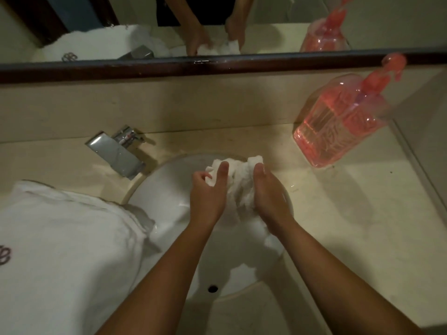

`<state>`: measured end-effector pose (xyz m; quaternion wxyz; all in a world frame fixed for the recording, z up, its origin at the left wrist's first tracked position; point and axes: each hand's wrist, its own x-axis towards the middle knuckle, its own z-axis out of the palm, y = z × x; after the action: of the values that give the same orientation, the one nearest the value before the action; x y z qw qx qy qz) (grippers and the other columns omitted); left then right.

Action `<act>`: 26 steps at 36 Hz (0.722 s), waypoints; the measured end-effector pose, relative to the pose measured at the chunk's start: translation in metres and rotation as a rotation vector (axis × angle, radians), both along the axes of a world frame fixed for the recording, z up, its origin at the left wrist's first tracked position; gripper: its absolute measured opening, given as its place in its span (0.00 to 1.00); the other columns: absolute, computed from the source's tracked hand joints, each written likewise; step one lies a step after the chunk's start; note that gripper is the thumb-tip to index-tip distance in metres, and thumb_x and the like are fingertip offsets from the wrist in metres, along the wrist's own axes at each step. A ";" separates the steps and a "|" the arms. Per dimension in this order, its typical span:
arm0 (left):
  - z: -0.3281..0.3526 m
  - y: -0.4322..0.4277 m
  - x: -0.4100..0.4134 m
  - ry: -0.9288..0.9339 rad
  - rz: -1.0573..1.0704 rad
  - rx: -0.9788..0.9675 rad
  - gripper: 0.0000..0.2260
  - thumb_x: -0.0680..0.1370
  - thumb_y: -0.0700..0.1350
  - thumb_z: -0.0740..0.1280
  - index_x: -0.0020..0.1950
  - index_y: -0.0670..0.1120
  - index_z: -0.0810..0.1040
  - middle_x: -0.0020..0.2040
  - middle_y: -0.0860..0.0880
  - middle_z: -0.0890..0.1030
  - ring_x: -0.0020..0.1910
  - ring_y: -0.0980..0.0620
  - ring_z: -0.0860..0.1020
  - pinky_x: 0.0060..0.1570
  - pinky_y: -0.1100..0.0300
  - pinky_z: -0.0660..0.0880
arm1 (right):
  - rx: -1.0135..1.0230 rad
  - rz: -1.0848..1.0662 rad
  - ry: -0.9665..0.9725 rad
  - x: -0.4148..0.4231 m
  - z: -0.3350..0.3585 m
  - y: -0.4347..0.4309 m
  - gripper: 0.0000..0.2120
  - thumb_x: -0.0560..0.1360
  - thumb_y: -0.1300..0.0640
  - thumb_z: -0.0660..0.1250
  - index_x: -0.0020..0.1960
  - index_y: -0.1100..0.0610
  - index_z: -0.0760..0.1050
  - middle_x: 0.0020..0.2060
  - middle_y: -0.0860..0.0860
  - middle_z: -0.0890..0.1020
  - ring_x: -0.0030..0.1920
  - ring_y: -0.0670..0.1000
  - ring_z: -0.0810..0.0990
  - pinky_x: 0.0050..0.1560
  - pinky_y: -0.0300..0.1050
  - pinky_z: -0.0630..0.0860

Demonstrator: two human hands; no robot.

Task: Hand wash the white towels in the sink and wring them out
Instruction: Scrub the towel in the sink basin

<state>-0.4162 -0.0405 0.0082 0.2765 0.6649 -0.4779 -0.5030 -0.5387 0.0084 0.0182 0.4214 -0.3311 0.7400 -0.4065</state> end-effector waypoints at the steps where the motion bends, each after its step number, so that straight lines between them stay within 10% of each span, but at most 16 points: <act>1: -0.002 -0.002 0.002 -0.009 0.025 -0.004 0.26 0.79 0.68 0.65 0.61 0.47 0.71 0.48 0.57 0.77 0.45 0.61 0.76 0.44 0.59 0.72 | -0.005 0.011 -0.013 0.003 0.000 0.000 0.27 0.89 0.40 0.47 0.76 0.53 0.74 0.70 0.49 0.80 0.69 0.46 0.77 0.72 0.36 0.71; 4: -0.007 -0.006 0.009 0.020 0.087 -0.041 0.24 0.79 0.65 0.69 0.60 0.47 0.71 0.49 0.55 0.77 0.46 0.60 0.76 0.47 0.56 0.73 | -0.008 0.007 -0.048 0.006 0.002 0.000 0.31 0.87 0.36 0.47 0.79 0.52 0.71 0.74 0.50 0.77 0.75 0.50 0.75 0.78 0.57 0.70; 9: -0.014 -0.015 0.032 0.049 0.114 -0.187 0.19 0.80 0.58 0.72 0.60 0.48 0.69 0.50 0.56 0.76 0.47 0.60 0.76 0.44 0.64 0.73 | 0.077 0.000 0.019 -0.007 0.004 -0.001 0.28 0.89 0.41 0.45 0.85 0.51 0.61 0.82 0.51 0.68 0.81 0.54 0.65 0.70 0.34 0.62; 12: -0.019 -0.021 0.051 0.030 0.145 -0.240 0.18 0.81 0.58 0.71 0.61 0.51 0.69 0.54 0.59 0.75 0.50 0.60 0.77 0.47 0.66 0.73 | 0.104 -0.026 -0.008 -0.010 -0.006 -0.004 0.30 0.89 0.39 0.45 0.85 0.51 0.60 0.82 0.51 0.68 0.82 0.54 0.65 0.80 0.47 0.62; 16: -0.033 -0.025 0.074 -0.108 0.158 -0.235 0.17 0.83 0.61 0.66 0.64 0.52 0.70 0.61 0.50 0.79 0.57 0.49 0.77 0.54 0.56 0.71 | 0.139 -0.088 0.014 -0.015 -0.032 -0.008 0.27 0.90 0.43 0.47 0.82 0.56 0.67 0.73 0.49 0.76 0.74 0.51 0.73 0.59 0.25 0.70; 21: -0.067 -0.020 0.083 -0.380 -0.062 0.088 0.29 0.86 0.65 0.54 0.82 0.50 0.67 0.78 0.38 0.71 0.76 0.36 0.70 0.74 0.45 0.65 | 0.469 -0.071 0.073 -0.008 -0.067 -0.008 0.35 0.89 0.41 0.49 0.79 0.70 0.65 0.77 0.68 0.71 0.77 0.65 0.70 0.76 0.52 0.64; 26: -0.079 -0.003 0.081 -0.414 -0.203 -0.020 0.26 0.86 0.62 0.52 0.73 0.46 0.75 0.74 0.41 0.74 0.75 0.39 0.69 0.73 0.41 0.68 | 0.389 -0.034 0.164 0.011 -0.070 -0.014 0.28 0.88 0.44 0.56 0.76 0.65 0.69 0.71 0.64 0.77 0.72 0.65 0.75 0.68 0.51 0.70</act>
<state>-0.3351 -0.0438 -0.0709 0.1268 0.6996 -0.5940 -0.3763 -0.5277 -0.0060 -0.0519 0.4087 -0.2629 0.8420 -0.2345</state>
